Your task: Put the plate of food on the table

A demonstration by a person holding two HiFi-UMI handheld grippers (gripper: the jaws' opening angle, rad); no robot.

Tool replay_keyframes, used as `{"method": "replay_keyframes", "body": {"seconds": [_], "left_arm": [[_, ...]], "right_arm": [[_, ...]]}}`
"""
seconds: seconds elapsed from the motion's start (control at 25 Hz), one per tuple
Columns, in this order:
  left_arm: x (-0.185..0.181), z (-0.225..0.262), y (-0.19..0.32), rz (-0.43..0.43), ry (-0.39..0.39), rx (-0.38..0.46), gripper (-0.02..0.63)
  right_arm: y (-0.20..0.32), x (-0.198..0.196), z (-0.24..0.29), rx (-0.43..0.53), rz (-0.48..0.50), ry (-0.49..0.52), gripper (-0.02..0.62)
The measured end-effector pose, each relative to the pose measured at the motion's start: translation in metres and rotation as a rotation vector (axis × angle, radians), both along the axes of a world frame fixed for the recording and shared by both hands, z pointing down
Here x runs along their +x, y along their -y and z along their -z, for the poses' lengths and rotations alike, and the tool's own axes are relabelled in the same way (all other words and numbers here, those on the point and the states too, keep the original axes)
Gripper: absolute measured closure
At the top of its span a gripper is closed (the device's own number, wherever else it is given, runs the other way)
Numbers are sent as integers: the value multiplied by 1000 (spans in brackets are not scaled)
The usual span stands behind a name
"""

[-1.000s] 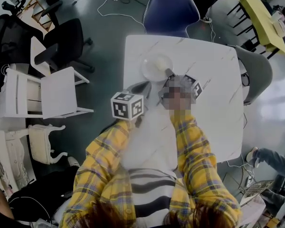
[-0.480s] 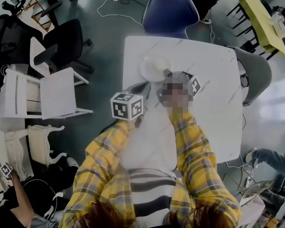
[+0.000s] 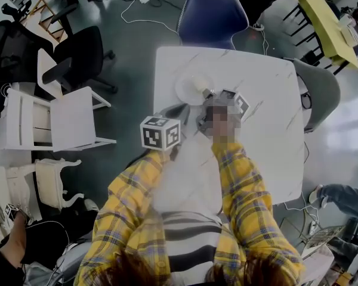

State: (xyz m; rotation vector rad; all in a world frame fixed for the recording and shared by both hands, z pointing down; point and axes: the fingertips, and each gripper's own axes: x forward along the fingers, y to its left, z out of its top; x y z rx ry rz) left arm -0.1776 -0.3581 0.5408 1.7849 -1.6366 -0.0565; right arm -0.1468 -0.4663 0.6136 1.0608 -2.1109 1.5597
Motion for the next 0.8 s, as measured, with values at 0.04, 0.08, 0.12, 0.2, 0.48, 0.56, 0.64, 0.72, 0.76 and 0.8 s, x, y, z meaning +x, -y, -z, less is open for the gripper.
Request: {"method": "replay_keyframes", "body": {"seconds": [0.04, 0.08, 0.12, 0.2, 0.48, 0.56, 0.64, 0.72, 0.76, 0.8], "left_arm": [[1, -1, 1, -1, -3, -3, 618], [1, -2, 1, -2, -7, -7, 618], [2, -3, 1, -4, -11, -10, 618], [5, -4, 2, -8, -13, -13, 618], [5, -4, 5, -10, -6, -18, 618], [6, -4, 5, -12, -4, -18, 618], [8, -4, 6, -15, -2, -16, 618], [9, -3, 6, -15, -3, -14, 618], [9, -4, 6, -14, -4, -14, 618], [9, -4, 6, -13, -4, -15, 618]], "right_arm": [[-1, 0, -1, 12, 16, -24, 517], [-2, 1, -1, 24, 33, -46, 511], [-2, 1, -2, 36, 50, -64, 510], [-2, 3, -1, 58, 71, -96, 502], [-1, 12, 3, 150, 144, -237, 443], [-3, 13, 4, 202, 191, -309, 436], [-3, 15, 6, 250, 213, -356, 436], [-2, 16, 10, 269, 219, -364, 436], [-2, 16, 11, 269, 220, -359, 436], [-3, 16, 12, 265, 220, -352, 436]]}}
